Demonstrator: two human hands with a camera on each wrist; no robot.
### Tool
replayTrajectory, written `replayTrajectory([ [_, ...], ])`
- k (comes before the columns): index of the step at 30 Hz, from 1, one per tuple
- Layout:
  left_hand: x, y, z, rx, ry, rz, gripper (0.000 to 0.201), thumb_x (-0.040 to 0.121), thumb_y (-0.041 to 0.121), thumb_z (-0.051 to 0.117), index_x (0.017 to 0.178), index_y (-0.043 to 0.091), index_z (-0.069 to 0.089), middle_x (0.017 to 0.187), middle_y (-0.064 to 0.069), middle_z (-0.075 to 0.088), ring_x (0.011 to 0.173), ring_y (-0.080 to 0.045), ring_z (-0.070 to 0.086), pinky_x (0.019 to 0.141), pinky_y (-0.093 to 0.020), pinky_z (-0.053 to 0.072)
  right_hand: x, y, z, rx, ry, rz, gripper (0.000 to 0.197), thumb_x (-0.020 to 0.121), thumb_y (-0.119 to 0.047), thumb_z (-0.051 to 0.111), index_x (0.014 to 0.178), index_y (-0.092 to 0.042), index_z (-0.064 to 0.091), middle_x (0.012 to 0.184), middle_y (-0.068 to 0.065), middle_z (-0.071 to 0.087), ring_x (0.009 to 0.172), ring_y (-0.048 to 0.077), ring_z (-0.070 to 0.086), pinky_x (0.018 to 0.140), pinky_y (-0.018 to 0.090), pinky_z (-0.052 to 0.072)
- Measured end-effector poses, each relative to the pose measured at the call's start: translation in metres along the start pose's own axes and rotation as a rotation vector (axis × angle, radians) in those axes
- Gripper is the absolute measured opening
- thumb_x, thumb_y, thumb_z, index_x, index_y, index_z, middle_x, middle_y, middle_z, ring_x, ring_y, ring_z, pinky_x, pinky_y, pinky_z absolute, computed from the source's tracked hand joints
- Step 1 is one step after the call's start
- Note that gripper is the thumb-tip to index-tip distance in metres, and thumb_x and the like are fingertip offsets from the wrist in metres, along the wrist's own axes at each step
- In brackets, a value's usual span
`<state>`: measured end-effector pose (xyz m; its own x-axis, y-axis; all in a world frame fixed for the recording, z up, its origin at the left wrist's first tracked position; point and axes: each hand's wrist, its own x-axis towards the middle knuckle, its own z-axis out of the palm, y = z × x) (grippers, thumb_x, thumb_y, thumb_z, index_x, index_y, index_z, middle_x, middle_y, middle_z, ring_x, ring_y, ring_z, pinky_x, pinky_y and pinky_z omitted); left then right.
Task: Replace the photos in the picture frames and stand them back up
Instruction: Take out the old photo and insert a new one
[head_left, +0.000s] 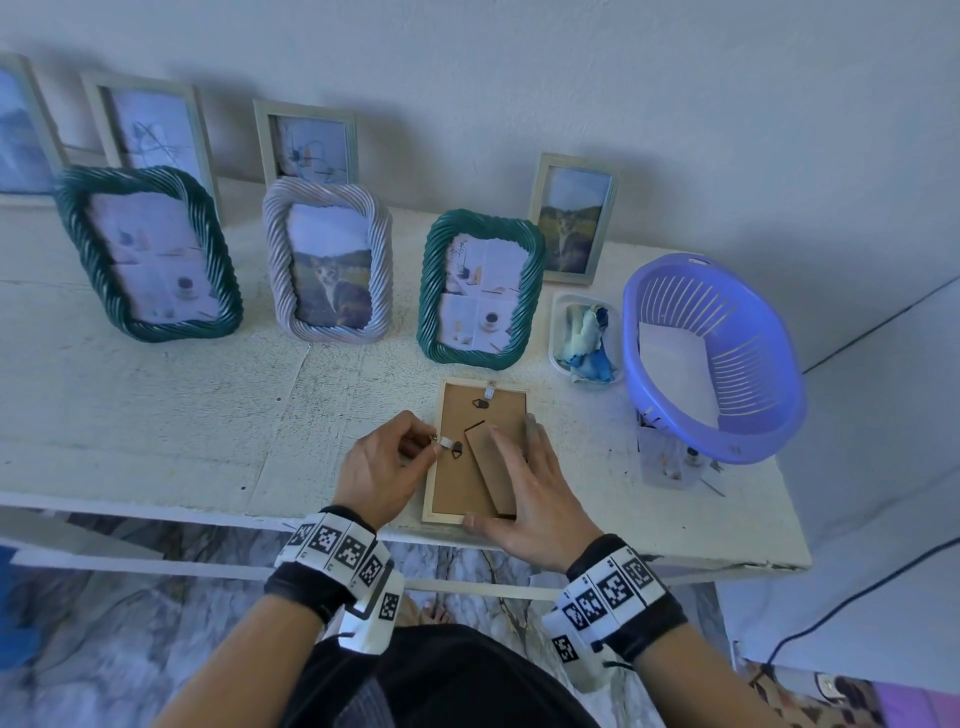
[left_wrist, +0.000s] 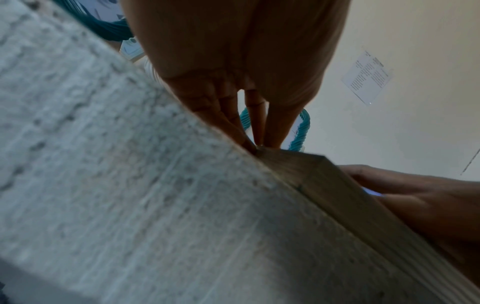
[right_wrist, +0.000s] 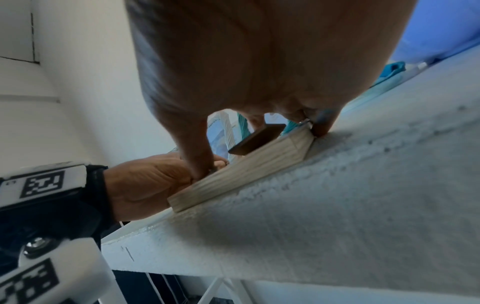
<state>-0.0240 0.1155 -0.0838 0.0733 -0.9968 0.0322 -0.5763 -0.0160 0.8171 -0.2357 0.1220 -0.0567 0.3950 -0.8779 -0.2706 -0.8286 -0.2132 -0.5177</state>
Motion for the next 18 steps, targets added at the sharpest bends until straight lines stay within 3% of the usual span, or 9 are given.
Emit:
replayTrajectory([
  [4, -0.0009, 0.0001, 0.0, -0.001, 0.002, 0.007, 0.026, 0.08, 0.053, 0.059, 0.09, 0.029, 0.061, 0.081, 0.014, 0.069, 0.075, -0.002, 0.065, 0.068, -0.032, 0.057, 0.001, 0.0003, 0.0041, 0.031, 0.075, -0.008, 0.086, 0.087, -0.051, 0.057, 0.152, -0.028, 0.005, 0.16, 0.01, -0.018, 0.148, 0.024, -0.013, 0.119, 0.038, 0.004],
  [9, -0.001, 0.0021, 0.0002, 0.025, 0.012, 0.004, 0.014, 0.086, 0.034, 0.071, 0.091, 0.023, 0.063, 0.082, 0.012, 0.069, 0.076, -0.005, 0.065, 0.069, -0.036, 0.057, 0.0012, 0.0008, 0.0064, 0.059, 0.113, -0.017, 0.078, 0.088, -0.044, 0.056, 0.15, -0.027, 0.013, 0.16, 0.012, -0.01, 0.148, 0.024, -0.008, 0.118, 0.037, 0.007],
  [14, -0.002, 0.0043, -0.0002, 0.012, 0.013, 0.005, 0.022, 0.085, 0.046, 0.066, 0.091, 0.025, 0.062, 0.082, 0.012, 0.069, 0.076, -0.005, 0.065, 0.068, -0.033, 0.056, -0.0002, 0.0011, 0.0054, 0.08, 0.109, -0.029, 0.073, 0.09, -0.037, 0.055, 0.15, -0.028, 0.015, 0.16, 0.013, -0.009, 0.148, 0.025, -0.005, 0.118, 0.037, 0.01],
  [18, -0.0023, 0.0062, -0.0007, 0.017, 0.013, -0.001, 0.015, 0.086, 0.037, 0.069, 0.092, 0.024, 0.063, 0.082, 0.012, 0.069, 0.076, -0.004, 0.065, 0.069, -0.033, 0.056, -0.0014, 0.0018, 0.0057, 0.088, 0.079, -0.013, 0.073, 0.091, -0.041, 0.052, 0.151, -0.03, 0.012, 0.16, 0.01, -0.013, 0.148, 0.024, -0.007, 0.119, 0.04, 0.009],
])
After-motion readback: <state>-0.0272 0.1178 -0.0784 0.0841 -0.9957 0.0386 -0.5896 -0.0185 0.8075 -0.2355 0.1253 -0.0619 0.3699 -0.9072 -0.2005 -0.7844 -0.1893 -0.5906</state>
